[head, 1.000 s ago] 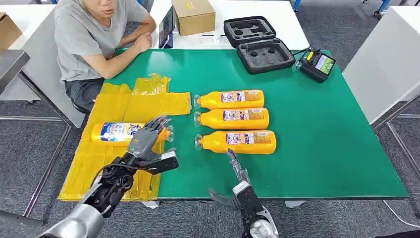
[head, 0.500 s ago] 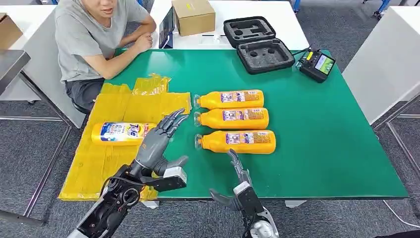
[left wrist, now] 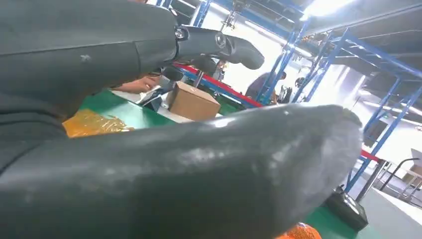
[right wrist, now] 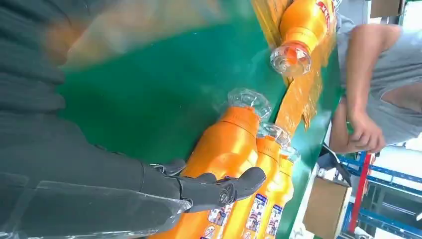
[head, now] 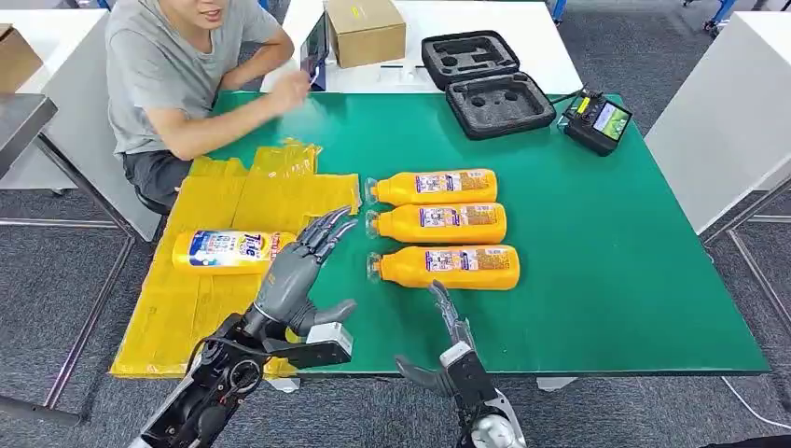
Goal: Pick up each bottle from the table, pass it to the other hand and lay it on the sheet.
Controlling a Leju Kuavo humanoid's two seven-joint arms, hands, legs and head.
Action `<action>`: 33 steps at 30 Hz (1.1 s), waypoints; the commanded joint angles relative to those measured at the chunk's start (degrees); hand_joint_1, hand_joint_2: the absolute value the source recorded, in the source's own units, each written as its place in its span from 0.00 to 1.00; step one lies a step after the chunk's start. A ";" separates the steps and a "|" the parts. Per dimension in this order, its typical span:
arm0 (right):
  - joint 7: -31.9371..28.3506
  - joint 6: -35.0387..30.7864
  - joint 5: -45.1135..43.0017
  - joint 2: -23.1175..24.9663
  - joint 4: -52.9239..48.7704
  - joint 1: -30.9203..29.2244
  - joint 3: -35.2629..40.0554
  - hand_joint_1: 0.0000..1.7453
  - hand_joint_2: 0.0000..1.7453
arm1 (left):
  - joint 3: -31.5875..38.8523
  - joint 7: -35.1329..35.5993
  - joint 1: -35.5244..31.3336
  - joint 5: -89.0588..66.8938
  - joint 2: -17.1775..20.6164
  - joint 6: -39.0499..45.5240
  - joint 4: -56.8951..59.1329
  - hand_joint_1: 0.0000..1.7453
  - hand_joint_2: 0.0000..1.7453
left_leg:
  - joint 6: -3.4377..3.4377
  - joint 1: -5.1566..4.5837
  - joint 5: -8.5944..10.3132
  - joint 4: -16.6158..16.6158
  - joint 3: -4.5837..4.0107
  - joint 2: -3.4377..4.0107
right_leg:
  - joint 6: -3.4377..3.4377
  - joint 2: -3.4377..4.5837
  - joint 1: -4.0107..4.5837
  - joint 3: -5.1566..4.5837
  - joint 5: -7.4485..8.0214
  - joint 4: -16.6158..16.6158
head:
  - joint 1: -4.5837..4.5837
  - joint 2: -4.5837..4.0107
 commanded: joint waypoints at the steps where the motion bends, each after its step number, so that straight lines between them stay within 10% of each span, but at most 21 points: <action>1: 0.04 -0.48 -0.31 -0.36 3.03 -1.60 0.54 0.00 1.00 | -0.59 -2.01 -0.53 1.77 0.94 3.41 0.41 0.00 1.00 | -0.11 0.05 -0.14 -0.04 0.33 -0.01 | -0.10 0.08 0.04 0.32 -0.12 -0.04 | 0.00 0.00; 11: 0.04 -3.56 0.21 0.30 3.33 -2.07 2.84 0.00 1.00 | -2.69 -8.96 2.03 12.88 -1.08 14.38 -7.57 0.00 1.00 | -0.06 0.02 -0.08 -0.02 0.16 -0.01 | -0.05 0.06 0.01 0.16 -0.07 -0.02 | 0.00 0.00; 12: 0.04 -24.04 22.18 -1.72 -7.82 2.22 -2.05 0.00 1.00 | 0.00 -8.96 10.00 31.46 -3.82 10.82 -14.44 0.00 1.00 | -0.09 0.04 -0.13 -0.02 0.27 0.01 | -0.08 0.10 0.03 0.26 -0.10 -0.03 | 0.00 0.00; 16: 0.04 -4.84 4.25 -7.11 -27.18 8.94 -8.25 0.00 1.00 | -9.13 -8.96 14.59 35.91 0.92 15.87 -20.15 0.00 1.00 | -0.04 -0.07 -0.25 0.01 0.29 -0.11 | -0.03 -0.01 -0.08 0.29 -0.27 0.05 | -0.04 0.00; 21: 0.04 -5.03 -0.70 -6.07 -30.00 9.60 -6.35 0.00 1.00 | -7.84 -8.96 16.12 39.58 -1.15 9.74 -17.08 0.00 1.00 | -0.06 -0.07 -0.32 0.05 0.20 -0.22 | -0.02 -0.12 -0.06 0.23 -0.32 0.05 | 0.04 0.00; 22: 0.04 -5.73 0.00 -5.46 -31.07 10.09 -6.33 0.00 0.00 | -7.06 -8.96 15.64 39.01 -2.95 8.87 -14.04 0.00 1.00 | -0.06 -0.07 -0.29 0.01 0.15 -0.12 | -0.03 -0.04 -0.05 0.17 -0.26 0.02 | 0.00 0.00; 25: 0.04 -10.02 2.25 -5.96 -30.87 10.09 -3.46 0.00 0.00 | -5.86 -8.96 13.51 39.97 -5.28 8.86 -6.02 0.00 1.00 | -0.04 -0.11 -0.30 -0.04 0.17 -0.17 | -0.02 -0.08 -0.06 0.15 -0.20 -0.05 | -0.02 0.00; 26: 0.04 -8.89 0.69 -5.91 -30.90 9.86 -3.10 0.00 1.00 | -5.62 -8.96 12.61 40.04 -5.87 8.74 -4.41 0.00 1.00 | -0.07 -0.09 -0.31 -0.09 0.31 -0.25 | -0.05 -0.15 -0.05 0.31 -0.24 -0.09 | -0.02 0.00; 33: 0.04 -20.96 13.47 -6.99 -26.82 7.97 -2.80 0.00 1.00 | -5.36 -8.96 11.94 38.06 -6.92 11.17 -1.14 0.00 1.00 | -0.03 -0.04 -0.24 -0.07 0.24 -0.10 | -0.06 -0.01 -0.01 0.22 -0.12 -0.11 | 0.00 0.00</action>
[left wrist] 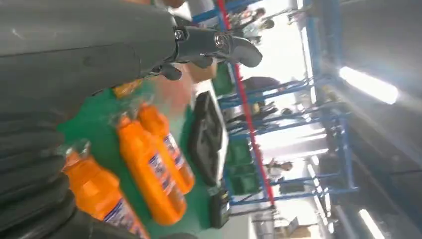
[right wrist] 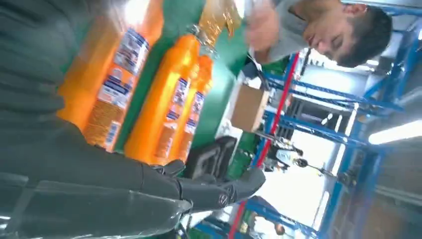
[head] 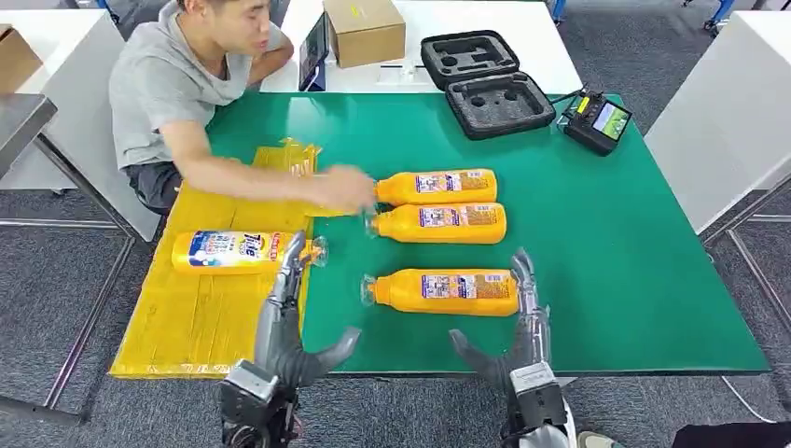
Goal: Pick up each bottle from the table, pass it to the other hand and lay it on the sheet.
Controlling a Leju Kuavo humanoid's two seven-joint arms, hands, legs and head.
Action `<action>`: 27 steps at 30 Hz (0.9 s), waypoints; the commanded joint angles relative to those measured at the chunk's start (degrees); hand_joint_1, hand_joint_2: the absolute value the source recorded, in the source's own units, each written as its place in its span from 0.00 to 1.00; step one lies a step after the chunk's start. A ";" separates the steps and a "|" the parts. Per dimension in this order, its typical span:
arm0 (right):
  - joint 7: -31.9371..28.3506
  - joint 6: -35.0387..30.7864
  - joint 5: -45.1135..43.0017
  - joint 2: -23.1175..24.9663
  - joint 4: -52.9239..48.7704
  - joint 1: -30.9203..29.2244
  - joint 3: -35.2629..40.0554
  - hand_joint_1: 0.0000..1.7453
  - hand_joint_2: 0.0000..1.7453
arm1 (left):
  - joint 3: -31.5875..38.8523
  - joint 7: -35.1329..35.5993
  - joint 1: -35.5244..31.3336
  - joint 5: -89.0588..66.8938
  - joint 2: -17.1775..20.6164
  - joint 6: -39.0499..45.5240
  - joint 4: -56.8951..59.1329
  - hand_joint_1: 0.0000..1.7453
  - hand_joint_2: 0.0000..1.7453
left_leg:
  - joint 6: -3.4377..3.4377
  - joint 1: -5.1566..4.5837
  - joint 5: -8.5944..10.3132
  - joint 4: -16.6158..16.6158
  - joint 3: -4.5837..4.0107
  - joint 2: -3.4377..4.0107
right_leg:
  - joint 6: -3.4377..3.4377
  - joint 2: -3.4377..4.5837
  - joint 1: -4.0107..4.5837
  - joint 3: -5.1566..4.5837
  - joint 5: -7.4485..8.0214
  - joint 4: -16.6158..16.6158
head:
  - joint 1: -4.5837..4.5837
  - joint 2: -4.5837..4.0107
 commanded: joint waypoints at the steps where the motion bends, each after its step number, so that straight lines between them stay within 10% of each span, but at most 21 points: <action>1: 0.11 -10.65 9.94 -1.42 2.67 -1.58 1.44 0.00 1.00 | 0.84 0.13 -2.23 -1.24 -2.29 1.56 9.60 0.00 1.00 | -0.05 0.01 -0.05 -0.09 0.23 -0.03 | -0.05 0.02 0.00 0.24 -0.05 -0.09 | 0.00 0.00; 14: 3.83 -13.05 28.49 -1.07 9.45 -1.80 -4.08 0.00 1.00 | -0.28 0.13 -3.58 -0.56 -2.94 0.57 11.52 0.00 1.00 | -0.07 0.03 -0.07 -0.07 0.25 -0.06 | -0.06 -0.01 0.02 0.29 -0.07 -0.09 | 0.00 0.00; 20: 13.11 -13.74 53.28 0.66 7.62 0.71 -9.18 0.00 1.00 | -1.95 0.13 -4.56 -0.16 -3.12 -1.60 12.63 0.00 1.00 | -0.08 0.03 -0.09 -0.07 0.29 -0.18 | -0.08 -0.12 0.03 0.34 -0.14 -0.07 | 0.00 0.00; 27: 17.56 -8.14 56.92 -1.45 11.72 -2.20 -9.24 0.00 1.00 | -1.54 0.13 -6.82 1.29 -3.94 -3.63 15.65 0.00 1.00 | -0.08 0.05 -0.11 -0.05 0.33 -0.09 | -0.07 -0.02 0.04 0.37 -0.10 -0.10 | 0.00 0.00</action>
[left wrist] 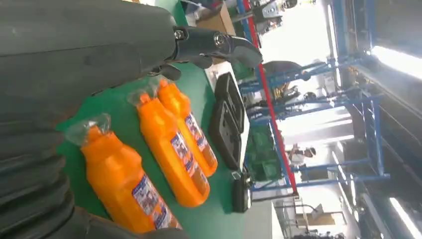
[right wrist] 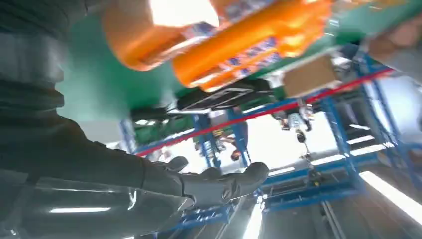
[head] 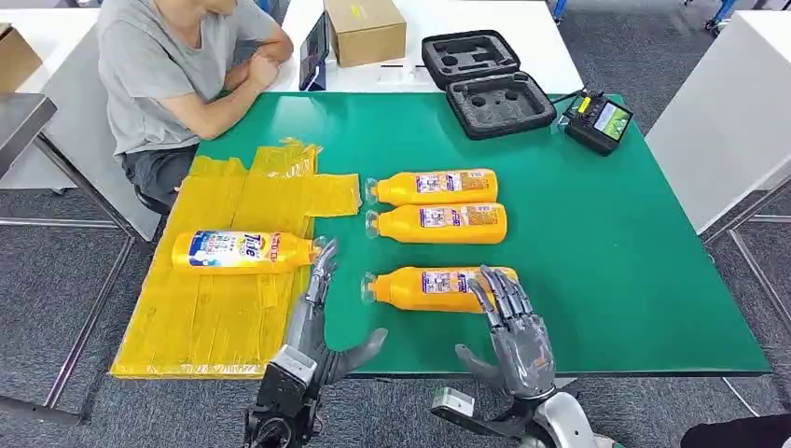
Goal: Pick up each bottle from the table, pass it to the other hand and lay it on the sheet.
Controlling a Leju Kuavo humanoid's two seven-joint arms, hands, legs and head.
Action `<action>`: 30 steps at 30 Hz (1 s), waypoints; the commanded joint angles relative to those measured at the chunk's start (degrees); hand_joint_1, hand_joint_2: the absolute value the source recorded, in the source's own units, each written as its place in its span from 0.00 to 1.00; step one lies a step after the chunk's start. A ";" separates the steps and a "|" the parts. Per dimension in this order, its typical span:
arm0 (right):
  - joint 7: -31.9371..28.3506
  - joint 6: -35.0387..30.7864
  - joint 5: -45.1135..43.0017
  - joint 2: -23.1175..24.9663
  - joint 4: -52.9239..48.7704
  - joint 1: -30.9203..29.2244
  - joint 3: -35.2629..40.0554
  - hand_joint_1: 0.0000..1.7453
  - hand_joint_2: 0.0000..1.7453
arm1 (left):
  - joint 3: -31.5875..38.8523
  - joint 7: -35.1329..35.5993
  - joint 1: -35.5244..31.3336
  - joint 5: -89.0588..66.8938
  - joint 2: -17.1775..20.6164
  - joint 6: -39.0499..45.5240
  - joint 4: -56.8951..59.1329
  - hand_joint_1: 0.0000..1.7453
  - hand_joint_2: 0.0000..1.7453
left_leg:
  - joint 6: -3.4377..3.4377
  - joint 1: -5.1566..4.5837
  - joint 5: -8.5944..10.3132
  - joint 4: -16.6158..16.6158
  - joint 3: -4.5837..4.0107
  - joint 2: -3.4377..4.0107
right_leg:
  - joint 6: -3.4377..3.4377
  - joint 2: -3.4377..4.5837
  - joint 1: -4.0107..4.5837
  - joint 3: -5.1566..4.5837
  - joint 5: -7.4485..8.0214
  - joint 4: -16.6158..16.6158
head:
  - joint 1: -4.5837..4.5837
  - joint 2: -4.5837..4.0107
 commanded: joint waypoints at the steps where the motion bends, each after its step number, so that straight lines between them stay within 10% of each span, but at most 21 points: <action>1: 4.34 6.11 2.67 -0.87 7.94 -3.76 -3.14 0.00 1.00 | -0.51 0.13 -4.77 1.53 -1.01 -2.26 7.66 0.00 1.00 | -0.11 0.06 -0.14 -0.07 0.47 -0.06 | -0.10 0.05 0.04 0.50 -0.12 -0.11 | 0.00 0.00; 30: 3.89 4.29 3.05 -2.54 34.48 -22.20 2.02 0.00 1.00 | -2.27 0.13 -8.22 1.79 -1.56 -3.77 8.81 0.00 1.00 | -0.05 0.04 -0.03 -0.05 0.26 0.10 | -0.05 0.15 0.04 0.26 0.02 -0.06 | 0.00 0.00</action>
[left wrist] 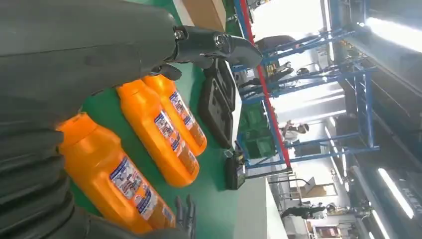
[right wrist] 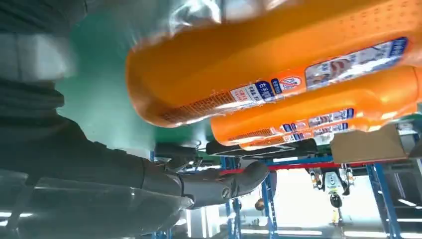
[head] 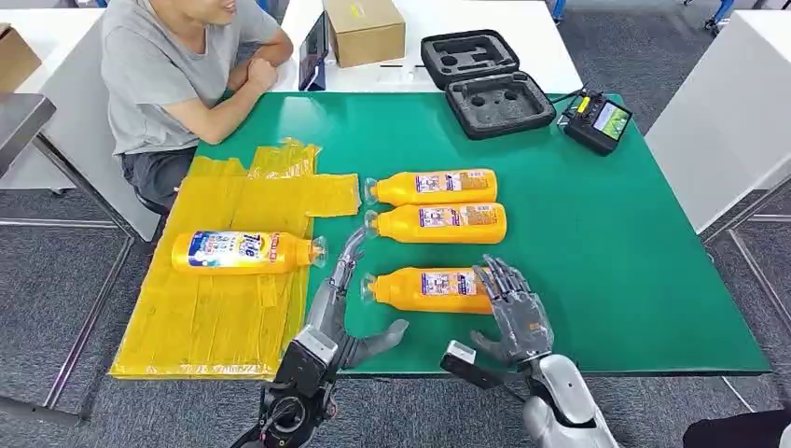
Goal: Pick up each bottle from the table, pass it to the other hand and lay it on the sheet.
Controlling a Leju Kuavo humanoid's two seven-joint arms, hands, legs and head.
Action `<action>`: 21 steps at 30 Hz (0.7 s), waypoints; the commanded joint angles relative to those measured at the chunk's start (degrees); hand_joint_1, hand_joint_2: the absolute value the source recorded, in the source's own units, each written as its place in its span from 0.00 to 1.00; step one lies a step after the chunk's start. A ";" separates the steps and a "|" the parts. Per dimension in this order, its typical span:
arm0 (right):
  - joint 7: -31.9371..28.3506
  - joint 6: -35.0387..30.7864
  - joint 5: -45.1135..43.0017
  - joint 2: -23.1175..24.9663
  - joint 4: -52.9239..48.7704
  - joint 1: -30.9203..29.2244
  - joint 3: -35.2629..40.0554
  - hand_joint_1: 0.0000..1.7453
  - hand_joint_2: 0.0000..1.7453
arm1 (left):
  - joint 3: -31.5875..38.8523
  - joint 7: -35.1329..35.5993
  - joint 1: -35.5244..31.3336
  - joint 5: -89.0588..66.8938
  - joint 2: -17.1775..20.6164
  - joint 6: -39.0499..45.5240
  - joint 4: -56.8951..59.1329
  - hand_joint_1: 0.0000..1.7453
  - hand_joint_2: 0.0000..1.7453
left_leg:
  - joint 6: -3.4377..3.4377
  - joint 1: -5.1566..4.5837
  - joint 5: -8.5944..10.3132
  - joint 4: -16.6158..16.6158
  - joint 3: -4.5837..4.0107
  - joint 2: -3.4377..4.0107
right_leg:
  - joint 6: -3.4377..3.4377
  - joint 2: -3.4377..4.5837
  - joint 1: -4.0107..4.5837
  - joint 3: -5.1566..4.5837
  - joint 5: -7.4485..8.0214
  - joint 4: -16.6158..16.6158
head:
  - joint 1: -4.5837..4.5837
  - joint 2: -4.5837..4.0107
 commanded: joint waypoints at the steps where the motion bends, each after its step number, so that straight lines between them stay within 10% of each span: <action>1: 0.33 -1.70 1.46 -0.60 13.23 -7.83 3.00 0.00 1.00 | -0.92 0.15 -2.61 0.61 0.45 -0.23 3.59 0.00 1.00 | -0.10 0.04 -0.11 -0.04 0.33 0.06 | -0.09 0.14 0.03 0.30 -0.06 -0.06 | 0.00 0.00; 21: 0.99 -1.46 3.06 0.79 32.06 -19.23 7.57 0.00 1.00 | -0.26 0.15 -1.30 0.67 1.16 2.29 2.33 0.00 1.00 | -0.08 0.04 -0.07 -0.06 0.35 0.13 | -0.09 0.19 0.03 0.32 -0.07 -0.05 | 0.00 0.00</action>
